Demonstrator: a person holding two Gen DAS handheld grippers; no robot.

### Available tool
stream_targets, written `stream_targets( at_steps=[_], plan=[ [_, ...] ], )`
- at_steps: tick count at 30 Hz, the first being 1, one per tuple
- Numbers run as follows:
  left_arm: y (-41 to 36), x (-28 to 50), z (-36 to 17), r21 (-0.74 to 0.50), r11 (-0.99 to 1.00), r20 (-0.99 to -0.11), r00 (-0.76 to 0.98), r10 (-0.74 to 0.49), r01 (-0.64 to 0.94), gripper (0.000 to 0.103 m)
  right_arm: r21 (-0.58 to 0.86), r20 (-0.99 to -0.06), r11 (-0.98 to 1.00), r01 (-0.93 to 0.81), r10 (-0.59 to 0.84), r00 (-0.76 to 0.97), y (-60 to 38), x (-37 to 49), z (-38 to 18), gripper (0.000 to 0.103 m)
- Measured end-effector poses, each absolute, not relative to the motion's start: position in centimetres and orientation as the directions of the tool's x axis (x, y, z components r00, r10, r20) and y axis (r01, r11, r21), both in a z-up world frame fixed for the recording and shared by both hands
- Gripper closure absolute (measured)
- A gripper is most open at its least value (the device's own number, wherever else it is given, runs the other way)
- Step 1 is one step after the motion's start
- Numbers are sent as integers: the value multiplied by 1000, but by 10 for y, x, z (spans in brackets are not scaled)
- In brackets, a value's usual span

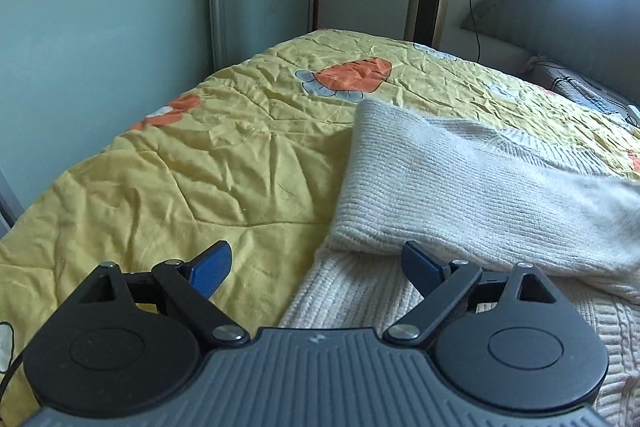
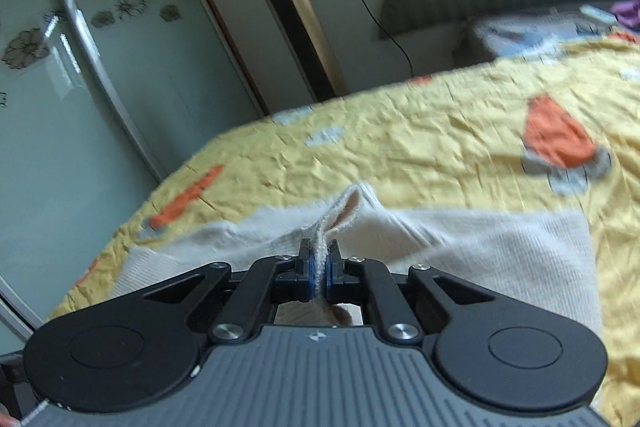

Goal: Fold small clothes

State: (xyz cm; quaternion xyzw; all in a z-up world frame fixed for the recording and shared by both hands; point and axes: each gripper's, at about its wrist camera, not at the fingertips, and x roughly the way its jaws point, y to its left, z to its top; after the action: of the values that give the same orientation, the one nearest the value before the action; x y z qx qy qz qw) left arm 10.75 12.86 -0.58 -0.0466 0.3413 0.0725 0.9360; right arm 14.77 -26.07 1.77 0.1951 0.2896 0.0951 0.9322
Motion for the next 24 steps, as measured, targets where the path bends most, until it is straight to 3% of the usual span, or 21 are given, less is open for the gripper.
stream_targets(
  at_steps=[5, 14, 15, 17, 18, 20, 24],
  plan=[
    [115, 98, 4, -24, 991, -630, 771, 90, -135, 10, 444, -566, 896, -9, 288, 773, -266, 151, -12, 92],
    [81, 84, 2, 8, 999, -645, 763, 36, -41, 10, 409, -587, 912, -6, 268, 764, -261, 152, -23, 93],
    [79, 83, 1, 14, 999, -649, 760, 37, -36, 10, 394, -595, 919, -3, 258, 761, -260, 153, -22, 84],
    [77, 81, -1, 15, 999, -655, 755, 33, -31, 10, 364, -609, 931, 11, 229, 759, -260, 153, -21, 77],
    [77, 80, -2, 13, 1000, -657, 753, 30, -29, 10, 352, -612, 936, 23, 212, 762, -260, 151, -18, 66],
    [76, 78, -3, 12, 1000, -661, 750, 28, -26, 10, 314, -599, 948, 49, 157, 785, -258, 141, -10, 55],
    [76, 74, -4, 10, 1000, -667, 745, 25, -25, 10, 239, -585, 971, 10, 136, 800, -251, 123, -2, 42]
  ],
)
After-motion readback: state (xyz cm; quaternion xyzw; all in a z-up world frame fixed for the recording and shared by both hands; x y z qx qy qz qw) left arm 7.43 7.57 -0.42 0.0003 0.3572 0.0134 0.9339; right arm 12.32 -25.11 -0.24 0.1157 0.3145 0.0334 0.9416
